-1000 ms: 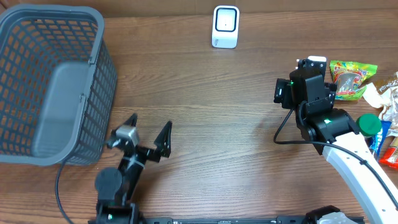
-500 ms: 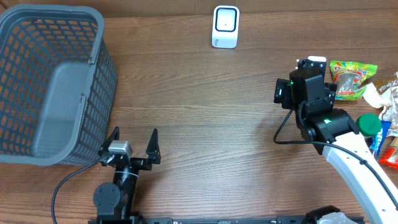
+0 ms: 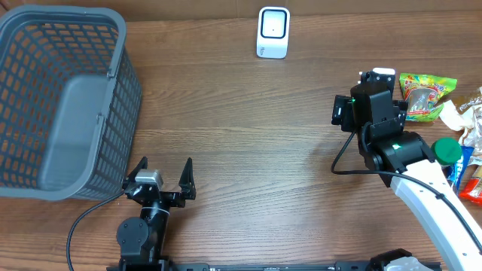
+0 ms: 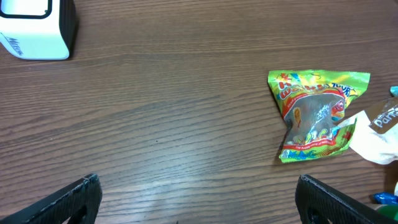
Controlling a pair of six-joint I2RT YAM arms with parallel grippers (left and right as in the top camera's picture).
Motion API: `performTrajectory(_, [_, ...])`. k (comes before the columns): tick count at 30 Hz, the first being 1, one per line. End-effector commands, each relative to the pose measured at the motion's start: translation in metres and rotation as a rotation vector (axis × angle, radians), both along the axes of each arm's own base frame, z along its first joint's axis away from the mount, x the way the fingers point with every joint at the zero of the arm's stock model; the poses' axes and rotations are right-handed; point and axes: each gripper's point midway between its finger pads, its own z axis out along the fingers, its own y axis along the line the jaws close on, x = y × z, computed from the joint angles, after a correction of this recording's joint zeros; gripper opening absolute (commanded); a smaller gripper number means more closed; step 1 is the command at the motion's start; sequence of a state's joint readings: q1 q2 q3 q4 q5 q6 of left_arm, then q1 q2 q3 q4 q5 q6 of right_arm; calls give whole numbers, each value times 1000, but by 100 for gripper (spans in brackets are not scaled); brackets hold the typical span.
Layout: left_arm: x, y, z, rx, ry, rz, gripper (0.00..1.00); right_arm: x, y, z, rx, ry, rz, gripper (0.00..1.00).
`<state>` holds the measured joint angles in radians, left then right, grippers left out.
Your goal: Scan the item barcode
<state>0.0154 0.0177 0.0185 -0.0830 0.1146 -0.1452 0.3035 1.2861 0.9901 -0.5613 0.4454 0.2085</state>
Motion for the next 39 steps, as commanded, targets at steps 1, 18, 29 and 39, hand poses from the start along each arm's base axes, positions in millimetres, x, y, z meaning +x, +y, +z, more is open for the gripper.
performTrajectory(1, [0,3,-1,27,-8,16,100,3,1,9,4,-25,-2,100])
performTrajectory(18, [0,3,-1,27,-8,16,100,-7,-3,23,49,-115,4,100])
performTrajectory(29, [0,3,-1,27,-8,16,100,-53,-50,13,255,-426,8,100])
performTrajectory(39, [0,3,-1,27,-8,15,100,-96,-55,14,183,-601,112,100])
